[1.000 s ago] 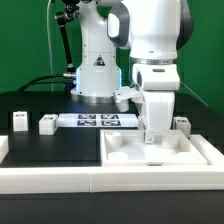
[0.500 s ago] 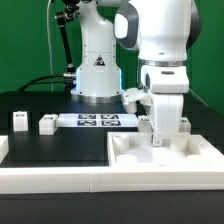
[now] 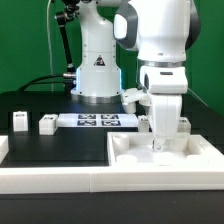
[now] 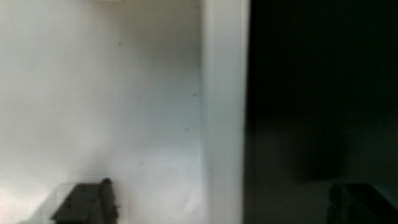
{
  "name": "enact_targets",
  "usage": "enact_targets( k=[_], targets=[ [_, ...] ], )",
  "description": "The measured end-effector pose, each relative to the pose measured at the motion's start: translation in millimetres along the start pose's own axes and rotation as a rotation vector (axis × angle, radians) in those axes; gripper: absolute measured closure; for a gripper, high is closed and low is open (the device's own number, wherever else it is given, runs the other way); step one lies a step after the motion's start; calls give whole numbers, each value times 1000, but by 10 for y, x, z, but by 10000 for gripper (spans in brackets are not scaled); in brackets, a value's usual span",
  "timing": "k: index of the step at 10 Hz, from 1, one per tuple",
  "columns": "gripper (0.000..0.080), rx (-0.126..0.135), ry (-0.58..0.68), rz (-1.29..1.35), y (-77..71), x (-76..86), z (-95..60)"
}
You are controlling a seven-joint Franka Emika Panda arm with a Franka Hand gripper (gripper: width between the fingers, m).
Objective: Assemble square table
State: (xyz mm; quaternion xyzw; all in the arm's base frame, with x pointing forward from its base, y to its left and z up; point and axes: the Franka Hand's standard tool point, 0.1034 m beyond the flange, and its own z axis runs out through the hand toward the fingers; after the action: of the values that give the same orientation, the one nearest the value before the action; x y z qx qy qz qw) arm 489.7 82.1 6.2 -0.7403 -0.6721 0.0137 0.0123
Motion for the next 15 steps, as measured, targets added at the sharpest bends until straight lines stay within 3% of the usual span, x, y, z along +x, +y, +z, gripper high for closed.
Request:
enact_targets(
  k=[3,5,10,12,13,15],
  targets=[
    [152,-27,0,88,-16,14,-229],
    [150,-40,1,177,-60,113,-344],
    [150,-39,4,203,-104,105,-313],
    [150,-43,13,385,-110,129,-319],
    [150,-58,29,527,-148,191,-349],
    [150,-47,46,778,-153,283,-370]
  ],
)
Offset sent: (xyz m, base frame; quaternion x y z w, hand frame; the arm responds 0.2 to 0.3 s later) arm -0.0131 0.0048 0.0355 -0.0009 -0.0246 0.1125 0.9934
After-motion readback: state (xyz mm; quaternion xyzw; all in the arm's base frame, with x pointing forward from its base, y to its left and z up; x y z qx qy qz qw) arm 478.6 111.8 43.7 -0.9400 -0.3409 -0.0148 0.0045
